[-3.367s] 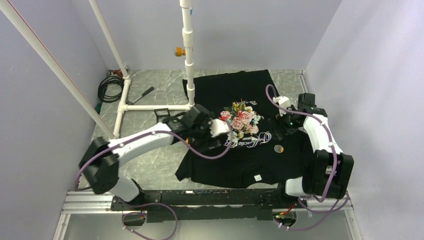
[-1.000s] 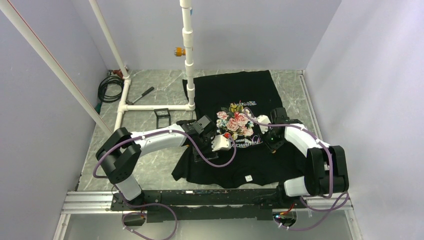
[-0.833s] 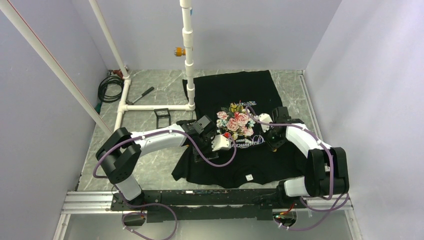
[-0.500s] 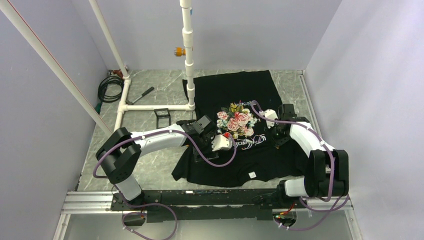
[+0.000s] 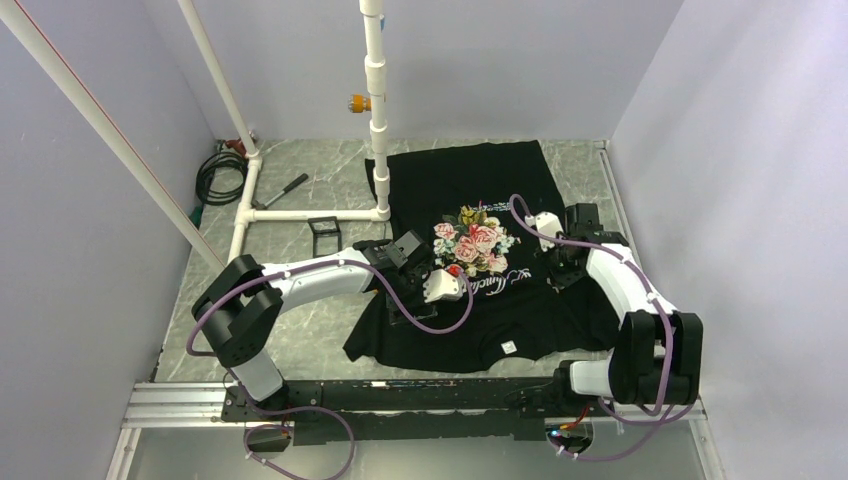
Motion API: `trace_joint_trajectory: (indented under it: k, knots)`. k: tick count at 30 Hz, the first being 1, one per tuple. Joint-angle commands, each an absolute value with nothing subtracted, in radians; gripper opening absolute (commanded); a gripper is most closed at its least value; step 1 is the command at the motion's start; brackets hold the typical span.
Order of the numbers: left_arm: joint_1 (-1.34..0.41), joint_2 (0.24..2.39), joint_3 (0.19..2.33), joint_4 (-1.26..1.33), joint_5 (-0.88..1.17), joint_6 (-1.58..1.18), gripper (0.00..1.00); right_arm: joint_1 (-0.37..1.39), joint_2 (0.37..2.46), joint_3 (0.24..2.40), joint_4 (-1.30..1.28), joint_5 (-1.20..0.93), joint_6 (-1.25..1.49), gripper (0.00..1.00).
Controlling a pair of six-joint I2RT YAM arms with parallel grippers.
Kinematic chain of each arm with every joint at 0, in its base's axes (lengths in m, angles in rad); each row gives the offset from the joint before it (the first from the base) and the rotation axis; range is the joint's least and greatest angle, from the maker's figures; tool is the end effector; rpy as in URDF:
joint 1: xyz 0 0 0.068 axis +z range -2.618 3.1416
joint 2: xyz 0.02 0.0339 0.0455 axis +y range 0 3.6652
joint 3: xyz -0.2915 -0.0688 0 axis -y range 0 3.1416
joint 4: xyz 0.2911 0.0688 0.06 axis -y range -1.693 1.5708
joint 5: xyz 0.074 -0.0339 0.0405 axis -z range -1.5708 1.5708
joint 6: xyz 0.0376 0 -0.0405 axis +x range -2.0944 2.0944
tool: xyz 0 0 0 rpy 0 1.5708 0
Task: Remove the brooch from the garment
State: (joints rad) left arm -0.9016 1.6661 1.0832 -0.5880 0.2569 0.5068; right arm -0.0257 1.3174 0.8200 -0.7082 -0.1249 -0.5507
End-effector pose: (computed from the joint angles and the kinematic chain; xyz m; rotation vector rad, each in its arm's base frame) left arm 0.2200 -0.2936 0.1919 1.8446 2.0597 -0.4599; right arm 0.2712 -0.0023 0.2056 -0.7461 2.6539 0.0206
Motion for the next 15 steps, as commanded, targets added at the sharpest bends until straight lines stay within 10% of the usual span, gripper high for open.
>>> trace_joint_trajectory:
  k: [1,15]
  knots:
    - [-0.902,1.671,1.112,-0.568,0.285,0.496,0.70,-0.028,1.261,0.887,-0.750,-0.189,-0.572,0.00]
    - [-0.902,1.654,1.115,-0.496,0.319,0.491,0.71,-0.029,1.144,0.898,-0.786,-0.393,-0.601,0.00]
